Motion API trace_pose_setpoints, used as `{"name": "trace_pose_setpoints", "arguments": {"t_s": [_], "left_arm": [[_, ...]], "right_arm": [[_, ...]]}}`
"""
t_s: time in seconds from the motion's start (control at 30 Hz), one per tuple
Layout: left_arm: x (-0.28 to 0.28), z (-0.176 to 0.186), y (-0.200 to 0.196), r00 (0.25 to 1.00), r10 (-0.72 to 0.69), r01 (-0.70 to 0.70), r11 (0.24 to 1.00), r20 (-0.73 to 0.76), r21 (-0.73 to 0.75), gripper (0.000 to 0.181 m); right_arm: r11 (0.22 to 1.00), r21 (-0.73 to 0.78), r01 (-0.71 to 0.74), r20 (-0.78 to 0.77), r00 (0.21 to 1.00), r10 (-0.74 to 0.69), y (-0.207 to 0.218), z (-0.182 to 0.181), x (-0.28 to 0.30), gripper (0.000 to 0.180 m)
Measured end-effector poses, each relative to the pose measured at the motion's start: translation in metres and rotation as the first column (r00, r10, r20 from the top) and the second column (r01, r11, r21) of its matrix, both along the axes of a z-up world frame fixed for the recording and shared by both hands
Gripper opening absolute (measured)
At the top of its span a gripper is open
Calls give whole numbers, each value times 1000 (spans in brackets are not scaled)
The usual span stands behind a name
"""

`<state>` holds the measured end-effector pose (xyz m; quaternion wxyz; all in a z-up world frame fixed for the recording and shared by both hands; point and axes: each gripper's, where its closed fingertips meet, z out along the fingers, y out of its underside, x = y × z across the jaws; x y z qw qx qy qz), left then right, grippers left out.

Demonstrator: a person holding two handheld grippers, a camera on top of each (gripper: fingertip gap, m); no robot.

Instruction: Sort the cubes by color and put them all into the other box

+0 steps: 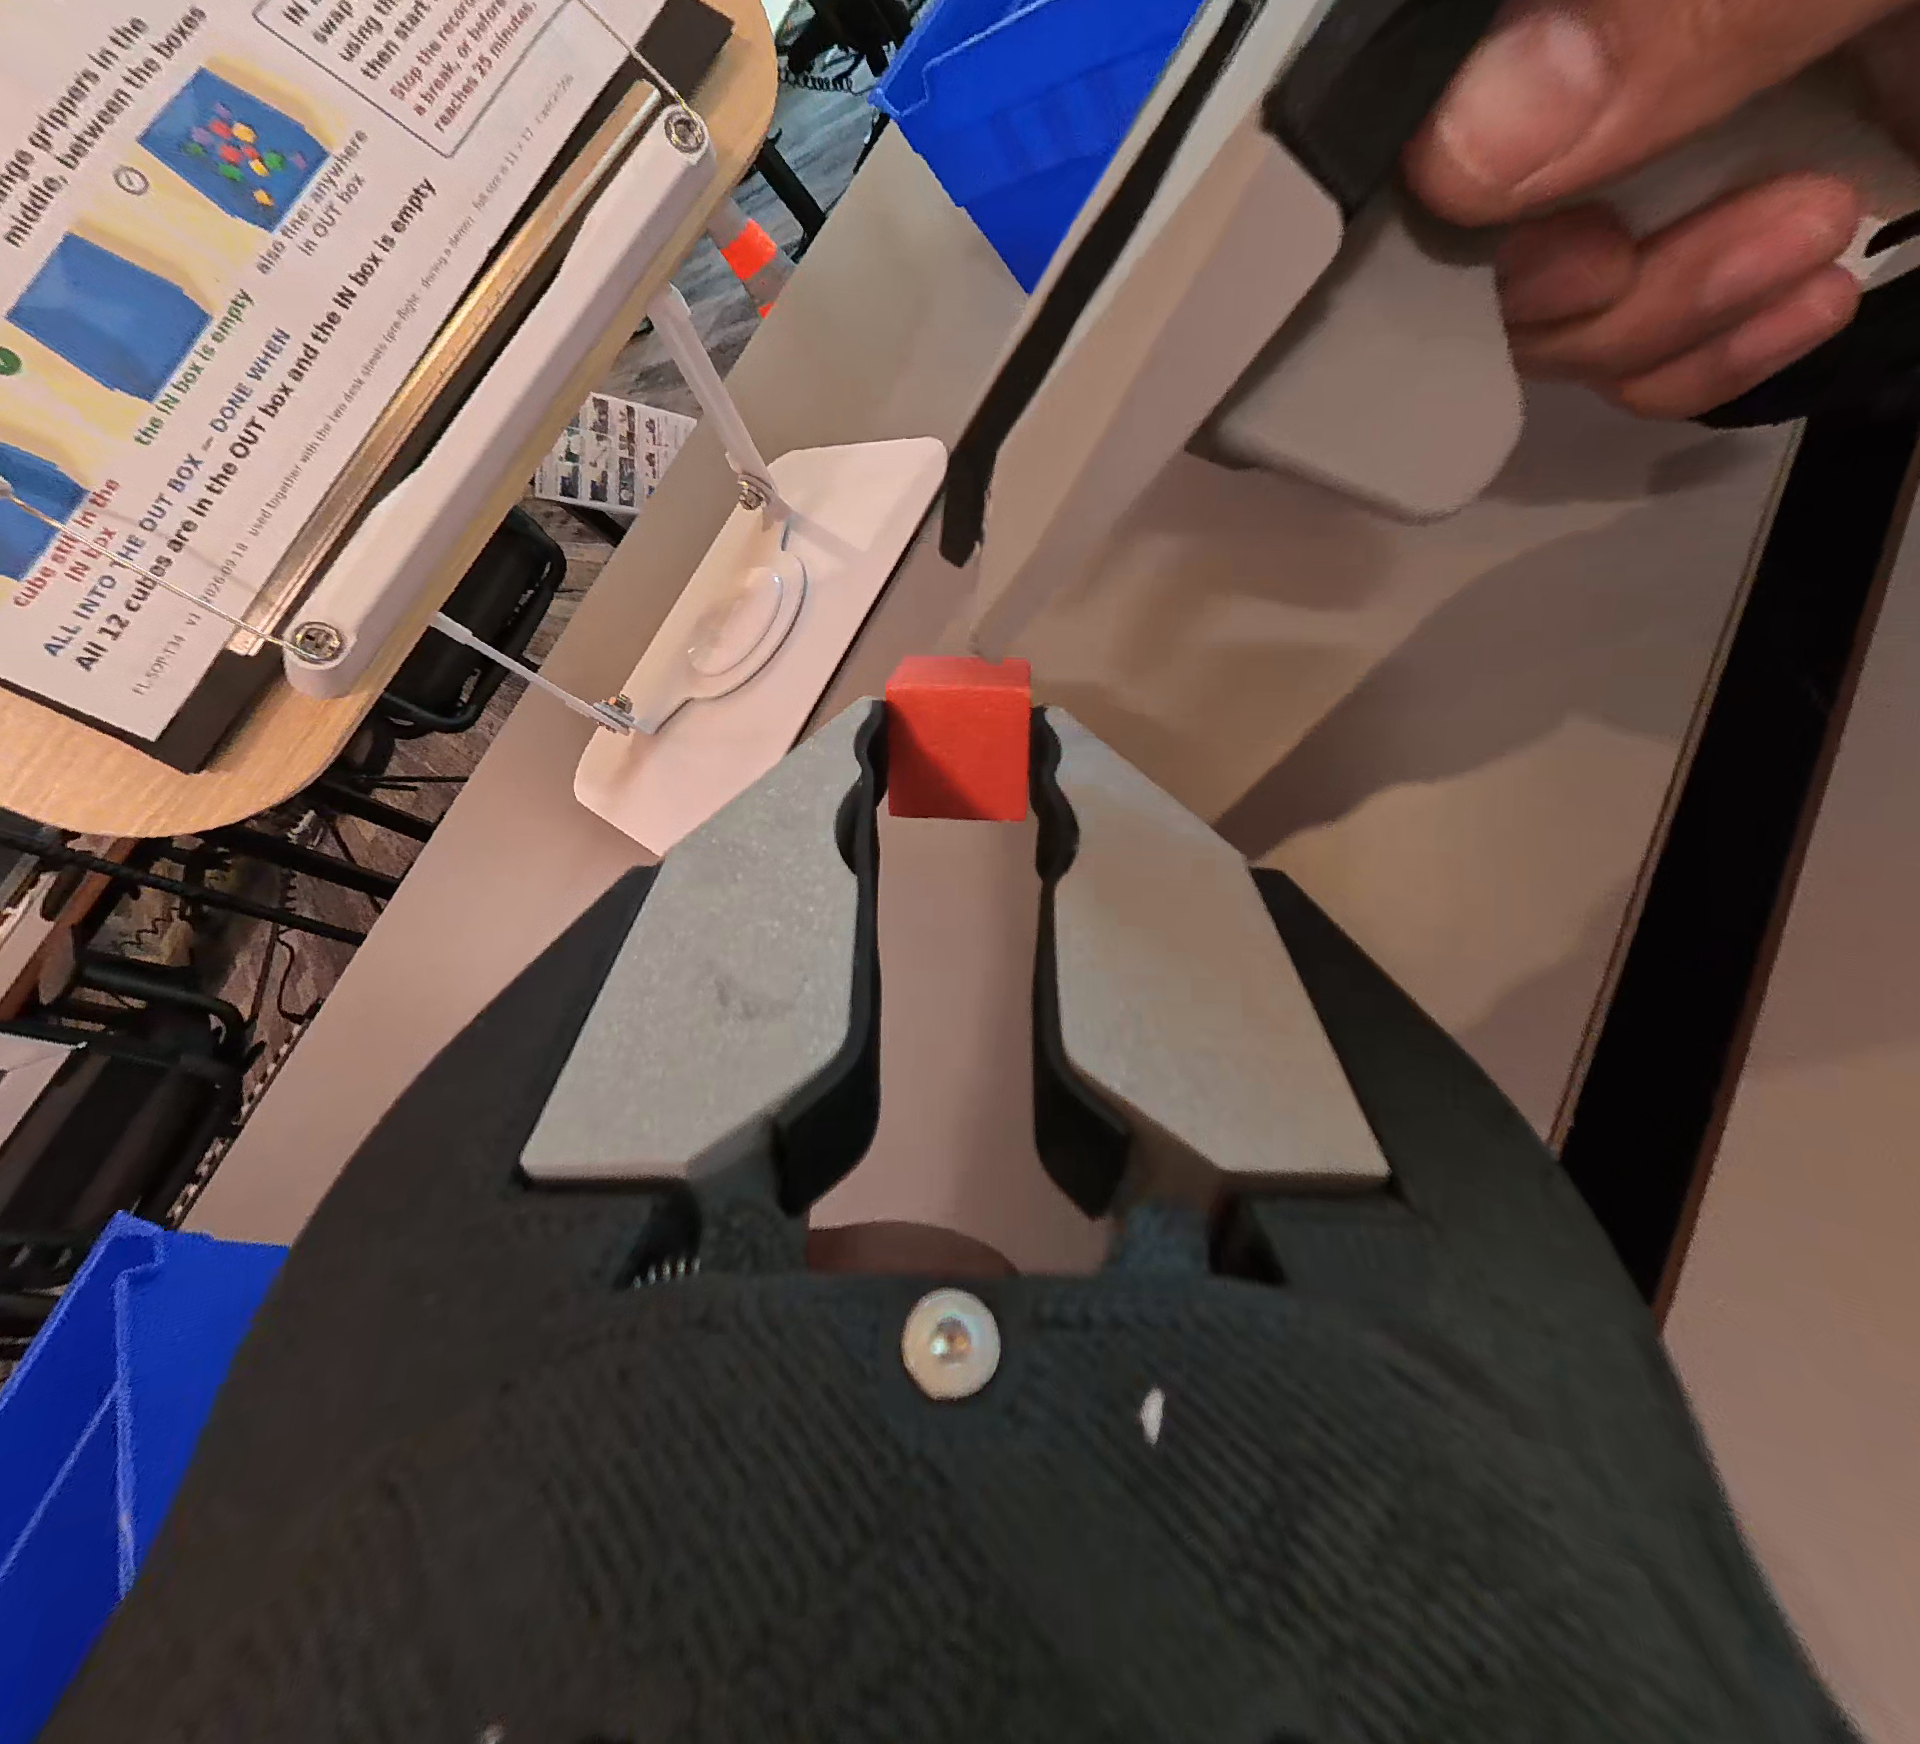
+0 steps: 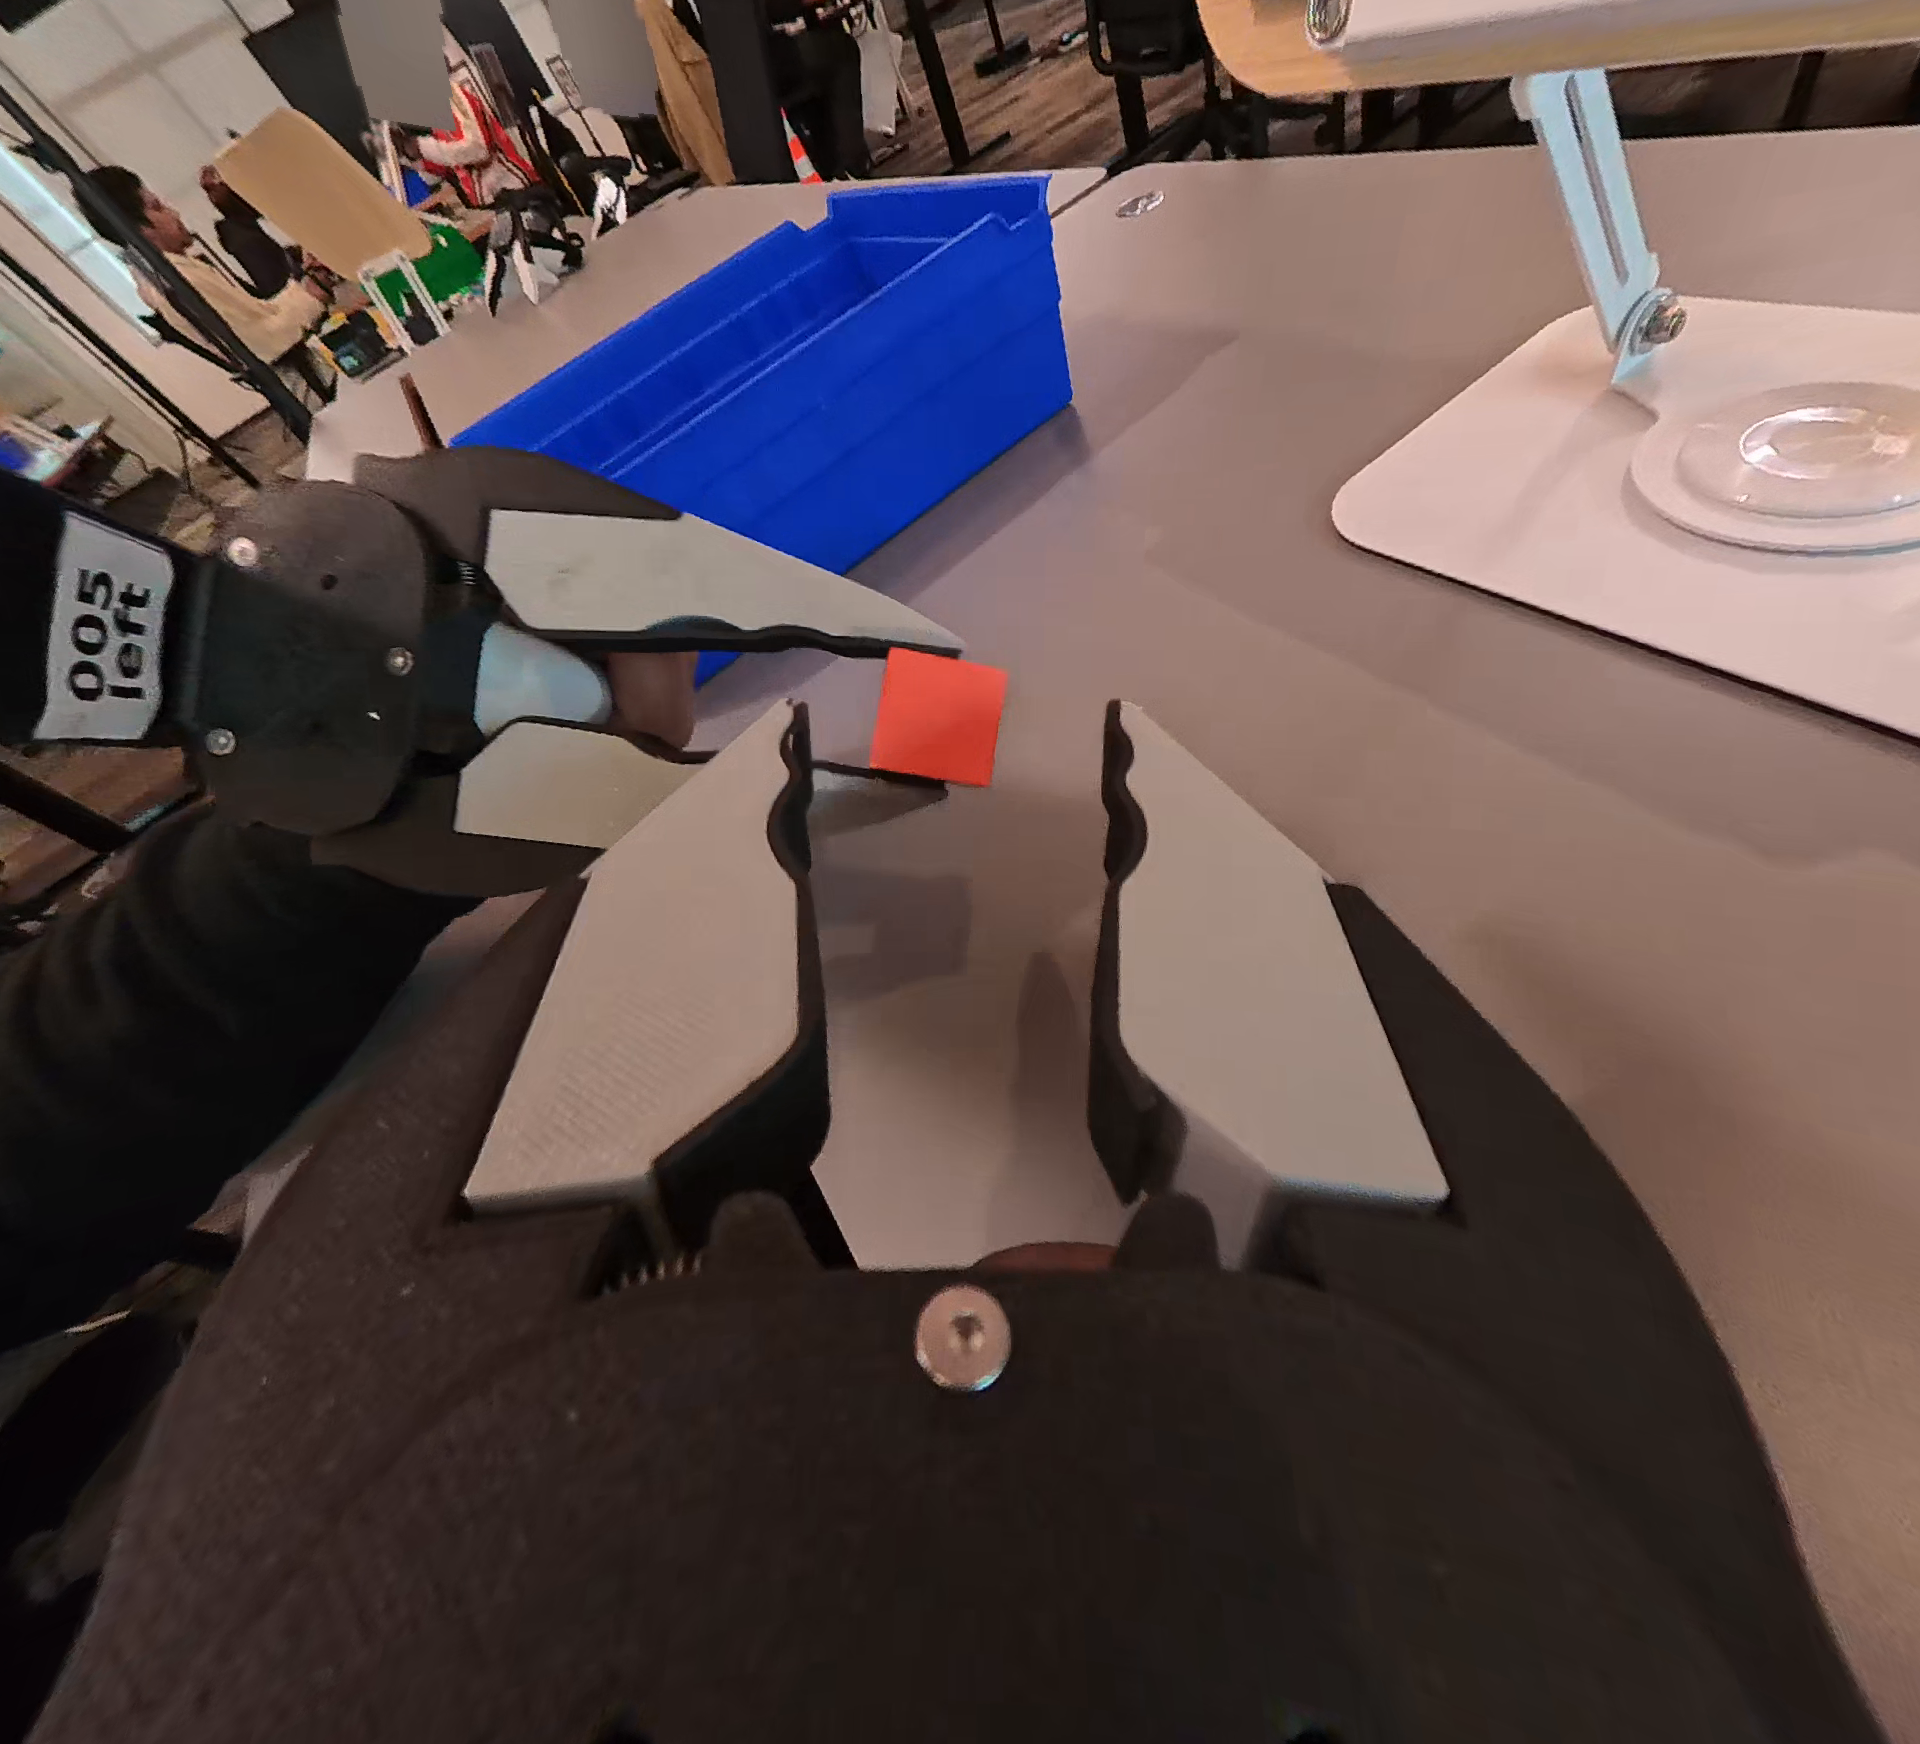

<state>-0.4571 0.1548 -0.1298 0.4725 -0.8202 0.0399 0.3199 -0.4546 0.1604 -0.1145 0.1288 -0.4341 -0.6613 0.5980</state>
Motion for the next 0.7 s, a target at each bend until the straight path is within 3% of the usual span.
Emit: {"name": "trace_pose_setpoints", "arguments": {"t_s": [0.03,0.43,0.53,0.7], "left_arm": [[1,1,0,1000,-5,5,1000,-2,3,24],[18,3,8,996,-75,75,997,-41,6,24],[22,1,11,995,-89,89,996,-46,-9,24],[22,1,11,995,-87,86,996,-57,-9,24]], "right_arm": [[1000,7,0,6,1000,0,0,-2,0,54],[996,-48,-75,120,990,80,-14,-20,4,50],[993,-54,-107,116,987,113,-19,-21,7,30],[994,-40,-105,115,987,109,-20,-21,7,28]]}}
